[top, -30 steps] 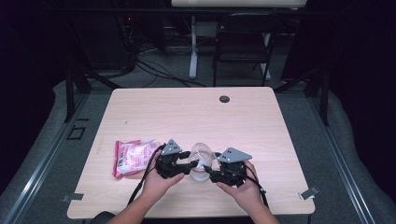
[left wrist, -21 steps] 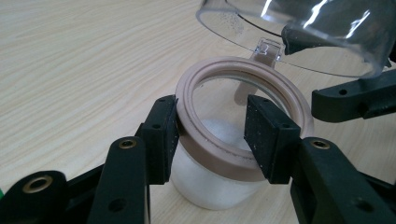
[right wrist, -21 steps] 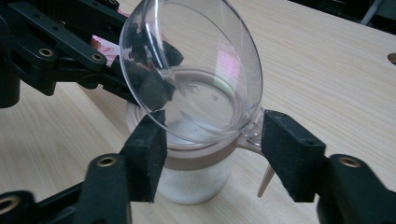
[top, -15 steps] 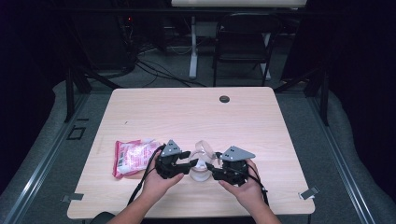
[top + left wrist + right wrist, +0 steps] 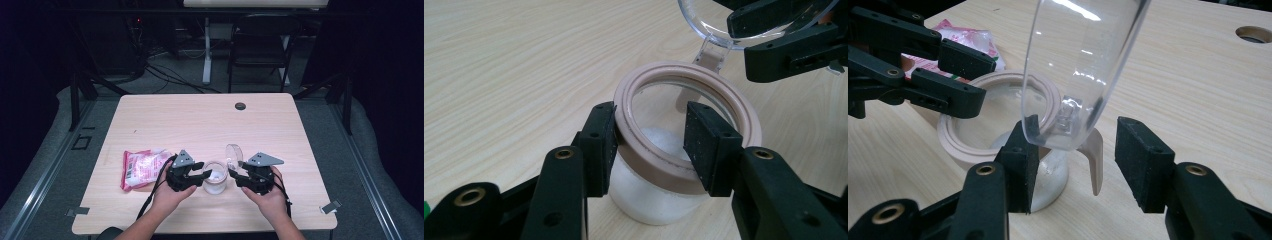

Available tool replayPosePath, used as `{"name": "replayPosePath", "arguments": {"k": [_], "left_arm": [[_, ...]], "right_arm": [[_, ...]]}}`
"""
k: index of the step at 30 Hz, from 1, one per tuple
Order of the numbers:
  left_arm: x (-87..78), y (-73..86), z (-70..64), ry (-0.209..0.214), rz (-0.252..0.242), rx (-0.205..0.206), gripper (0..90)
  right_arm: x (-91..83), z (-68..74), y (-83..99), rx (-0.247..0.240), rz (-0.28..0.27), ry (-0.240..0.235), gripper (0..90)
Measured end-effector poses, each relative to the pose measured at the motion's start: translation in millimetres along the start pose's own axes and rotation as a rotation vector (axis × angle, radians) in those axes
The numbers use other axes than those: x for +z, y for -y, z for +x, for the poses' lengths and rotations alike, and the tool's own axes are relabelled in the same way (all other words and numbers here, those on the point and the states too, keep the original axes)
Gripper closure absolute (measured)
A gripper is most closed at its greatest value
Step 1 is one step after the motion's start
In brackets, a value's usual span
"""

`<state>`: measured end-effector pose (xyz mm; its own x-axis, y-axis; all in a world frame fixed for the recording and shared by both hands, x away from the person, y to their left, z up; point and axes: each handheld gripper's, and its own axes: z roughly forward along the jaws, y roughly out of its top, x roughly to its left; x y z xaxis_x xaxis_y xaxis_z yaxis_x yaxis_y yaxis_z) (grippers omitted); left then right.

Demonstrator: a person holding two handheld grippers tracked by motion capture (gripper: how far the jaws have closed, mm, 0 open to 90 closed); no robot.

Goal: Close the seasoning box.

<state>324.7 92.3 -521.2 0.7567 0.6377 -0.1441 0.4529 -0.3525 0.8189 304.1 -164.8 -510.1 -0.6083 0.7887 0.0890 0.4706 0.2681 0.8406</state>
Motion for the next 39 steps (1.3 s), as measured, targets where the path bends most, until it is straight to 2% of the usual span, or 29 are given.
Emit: {"name": "replayPosePath", "arguments": {"k": [4,7,11,19,22,26,37,39], "left_arm": [[-0.1,0.0,0.1,-0.002,0.000,0.003,56.2],[-0.1,0.1,-0.2,-0.001,-0.001,0.001,56.1],[-3.1,-1.1,-0.1,0.003,0.005,-0.002,55.7],[-11.5,-1.3,2.4,-0.018,-0.010,-0.009,53.9],[-18.1,-0.3,3.2,-0.036,-0.013,-0.003,53.9],[-29.3,3.4,7.1,-0.064,-0.031,-0.016,52.9],[-62.6,20.3,23.2,-0.149,-0.069,-0.094,51.2],[-68.7,23.9,26.9,-0.172,-0.072,-0.110,50.9]], "right_arm": [[2.1,3.0,0.8,-0.020,0.006,0.012,56.3],[1.7,4.0,0.3,-0.003,0.017,-0.006,60.8],[2.5,5.1,-0.1,0.011,0.003,-0.009,63.5],[3.1,0.1,-2.9,0.023,0.029,-0.029,69.9],[6.4,-5.2,-5.2,0.051,0.027,-0.053,72.1],[11.6,-12.1,-9.3,0.072,0.028,-0.076,73.2],[30.2,-35.4,-25.2,0.117,0.039,-0.154,74.3],[33.6,-37.2,-28.5,0.119,0.037,-0.156,74.6]]}}
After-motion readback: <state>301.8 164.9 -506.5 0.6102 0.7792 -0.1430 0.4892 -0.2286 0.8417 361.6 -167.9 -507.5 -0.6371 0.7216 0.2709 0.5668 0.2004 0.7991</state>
